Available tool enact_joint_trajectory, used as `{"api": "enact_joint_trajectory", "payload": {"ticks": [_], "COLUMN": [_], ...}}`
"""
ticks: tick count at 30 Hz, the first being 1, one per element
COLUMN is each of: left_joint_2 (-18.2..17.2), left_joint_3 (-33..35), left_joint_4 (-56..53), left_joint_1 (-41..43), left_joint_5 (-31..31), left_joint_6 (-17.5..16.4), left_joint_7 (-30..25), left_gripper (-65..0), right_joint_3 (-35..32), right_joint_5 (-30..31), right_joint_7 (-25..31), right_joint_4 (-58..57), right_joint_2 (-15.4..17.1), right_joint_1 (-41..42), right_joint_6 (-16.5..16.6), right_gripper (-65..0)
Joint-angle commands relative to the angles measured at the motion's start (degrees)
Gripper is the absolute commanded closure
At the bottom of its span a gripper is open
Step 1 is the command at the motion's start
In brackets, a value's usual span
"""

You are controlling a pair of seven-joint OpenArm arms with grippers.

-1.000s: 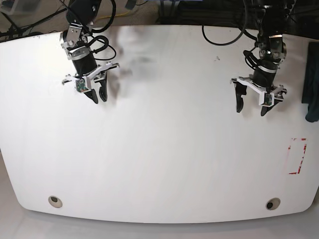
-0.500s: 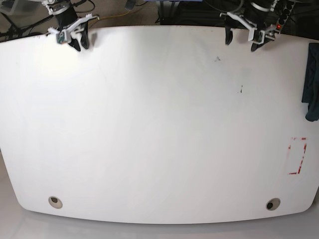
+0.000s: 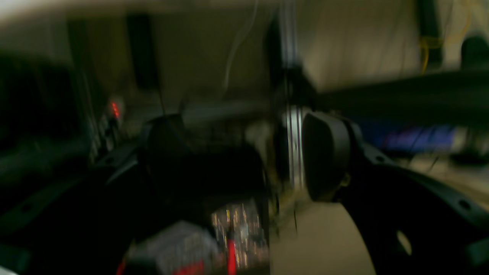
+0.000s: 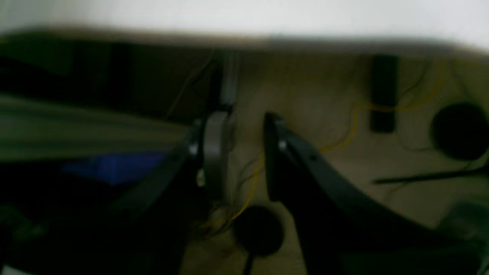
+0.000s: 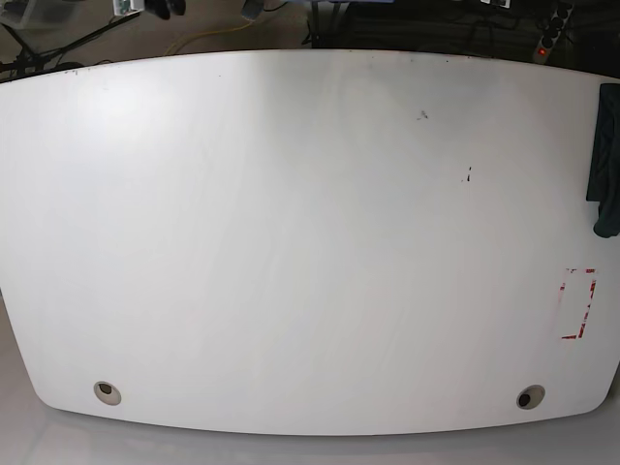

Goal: Fold the T-shirt properly

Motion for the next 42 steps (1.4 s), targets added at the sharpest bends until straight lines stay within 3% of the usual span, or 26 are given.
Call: {"api": "enact_joint_trajectory", "payload": {"ticks": [1, 5, 10, 15, 20, 24, 27, 31, 36, 42], "left_joint_2": [-0.15, -0.51, -3.85, -4.11, -4.2, -4.2, -4.2, -4.2, -4.02, -3.85], "left_joint_3": [-0.03, 0.41, 4.63, 5.16, 5.07, 5.42, 6.47, 6.56, 6.74, 6.74], "left_joint_4": [-4.48, -13.72, -30.15, -46.15, -59.17, -69.54, -78.24, -88.44, -93.89, -94.24], "left_joint_1": [-0.02, -5.03, -13.47, -23.67, -33.25, -41.25, -46.79, -53.47, -58.48, -60.77], "left_joint_5": [-0.24, -0.07, -0.24, -0.24, 2.66, 3.36, 4.15, 7.14, 10.04, 10.75], "left_joint_6": [0.01, 0.01, 0.01, 0.01, 0.01, 0.01, 0.01, 0.19, 8.54, 9.33], "left_joint_7": [2.38, 2.73, 2.47, 2.29, 2.29, 1.94, -1.49, -5.09, -6.94, -6.59], "left_gripper": [-43.9, -43.9, -43.9, -43.9, -43.9, -43.6, -43.5, -43.5, -43.8, -43.8], "right_joint_3": [-0.69, -3.85, -8.34, -10.71, -10.89, -10.8, -10.62, -10.71, -10.8, -10.8], "right_joint_5": [0.63, -0.07, -0.33, -3.85, -8.77, -12.38, -13.08, -13.08, -13.08, -13.08], "right_joint_7": [0.78, 1.22, 5.53, 6.23, 6.06, 6.06, 6.06, 6.06, 5.97, 5.97], "right_joint_4": [-5.28, -15.39, -30.07, -40.62, -48.97, -56.53, -61.72, -67.69, -73.32, -77.54], "right_joint_2": [1.2, 1.37, 1.64, 0.76, -1.26, -1.97, -2.58, -2.67, -2.67, -2.67], "right_joint_1": [-1.84, 0.62, 7.65, 15.39, 22.6, 28.31, 32.0, 37.19, 43.08, 46.77], "right_joint_6": [0.5, 0.24, -0.2, -0.38, -5.3, -6.36, -6.36, -8.82, -11.02, -11.19], "right_gripper": [-15.4, -15.4, -15.4, -15.4, -15.9, -15.9, -15.9, -15.9, -15.9, -16.0]}}
